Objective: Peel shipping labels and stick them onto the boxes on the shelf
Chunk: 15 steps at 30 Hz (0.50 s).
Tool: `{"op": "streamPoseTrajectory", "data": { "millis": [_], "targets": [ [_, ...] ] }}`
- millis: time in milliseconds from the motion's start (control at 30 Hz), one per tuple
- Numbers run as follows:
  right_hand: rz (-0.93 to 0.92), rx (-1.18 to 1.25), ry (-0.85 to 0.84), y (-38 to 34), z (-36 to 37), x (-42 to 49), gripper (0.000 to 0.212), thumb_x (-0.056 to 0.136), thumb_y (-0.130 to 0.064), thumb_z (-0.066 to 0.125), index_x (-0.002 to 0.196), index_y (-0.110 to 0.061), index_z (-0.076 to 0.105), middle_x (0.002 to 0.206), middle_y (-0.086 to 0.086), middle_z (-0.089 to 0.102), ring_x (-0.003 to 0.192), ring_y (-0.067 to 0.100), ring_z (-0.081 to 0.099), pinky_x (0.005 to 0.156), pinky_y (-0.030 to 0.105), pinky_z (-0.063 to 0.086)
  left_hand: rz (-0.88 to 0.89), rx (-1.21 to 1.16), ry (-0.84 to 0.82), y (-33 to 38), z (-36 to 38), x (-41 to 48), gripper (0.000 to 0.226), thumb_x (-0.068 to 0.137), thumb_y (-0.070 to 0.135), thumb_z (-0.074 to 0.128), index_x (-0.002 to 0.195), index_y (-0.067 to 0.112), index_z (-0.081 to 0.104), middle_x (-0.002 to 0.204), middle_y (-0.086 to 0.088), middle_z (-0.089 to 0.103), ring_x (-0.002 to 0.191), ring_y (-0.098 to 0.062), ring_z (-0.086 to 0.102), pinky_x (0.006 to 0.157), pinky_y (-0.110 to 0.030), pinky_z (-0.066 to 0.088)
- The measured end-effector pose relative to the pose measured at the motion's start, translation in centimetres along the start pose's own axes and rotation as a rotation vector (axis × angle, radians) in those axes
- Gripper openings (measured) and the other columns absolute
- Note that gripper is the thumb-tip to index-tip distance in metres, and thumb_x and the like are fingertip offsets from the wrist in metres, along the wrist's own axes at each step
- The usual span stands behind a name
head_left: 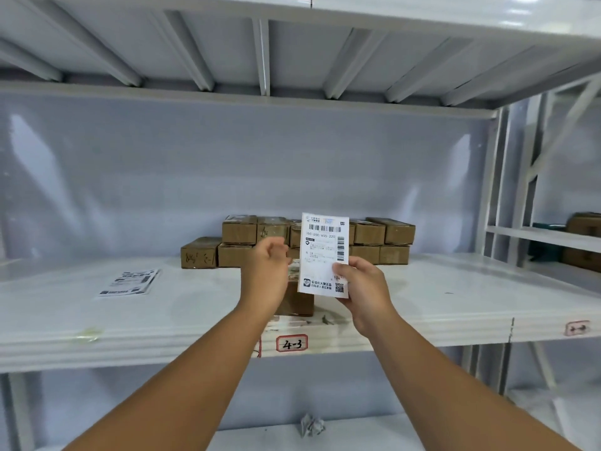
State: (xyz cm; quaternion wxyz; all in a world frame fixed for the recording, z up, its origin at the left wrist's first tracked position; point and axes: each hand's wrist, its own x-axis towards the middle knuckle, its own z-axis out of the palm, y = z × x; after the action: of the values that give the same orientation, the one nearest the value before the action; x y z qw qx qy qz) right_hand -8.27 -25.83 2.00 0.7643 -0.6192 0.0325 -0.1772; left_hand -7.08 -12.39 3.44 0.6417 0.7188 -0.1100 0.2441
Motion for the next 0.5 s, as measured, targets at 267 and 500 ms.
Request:
{"op": "streamPoseTrajectory", "data": {
  "millis": [267,500],
  "targets": [
    [-0.073,-0.135,-0.128,-1.2,1.3,-0.5,0.014,0.09,-0.004,0.052,0.091,-0.014,0.062,0.101,-0.001,0.07,0.084,0.016,0.066,0.063,0.027,0.049,-0.156,-0.25,-0.042,2.0,-1.4,2.1,0.012,0.093,0.011,0.057,0.086,0.012,0.066,0.087,-0.003,0.072,0.084,-0.023,0.069,0.078,-0.037,0.057],
    [-0.471,-0.561,0.038,-2.6,4.0,-0.5,0.056,0.091,-0.028,0.059,0.138,-0.034,0.029,0.128,-0.008,0.05,0.105,0.02,0.058,0.081,0.042,0.054,-0.145,-0.221,-0.091,1.8,-1.9,1.6,0.015,0.091,0.004,0.058,0.079,0.01,0.065,0.082,-0.005,0.071,0.07,-0.017,0.068,0.063,-0.026,0.057]
  ]
}}
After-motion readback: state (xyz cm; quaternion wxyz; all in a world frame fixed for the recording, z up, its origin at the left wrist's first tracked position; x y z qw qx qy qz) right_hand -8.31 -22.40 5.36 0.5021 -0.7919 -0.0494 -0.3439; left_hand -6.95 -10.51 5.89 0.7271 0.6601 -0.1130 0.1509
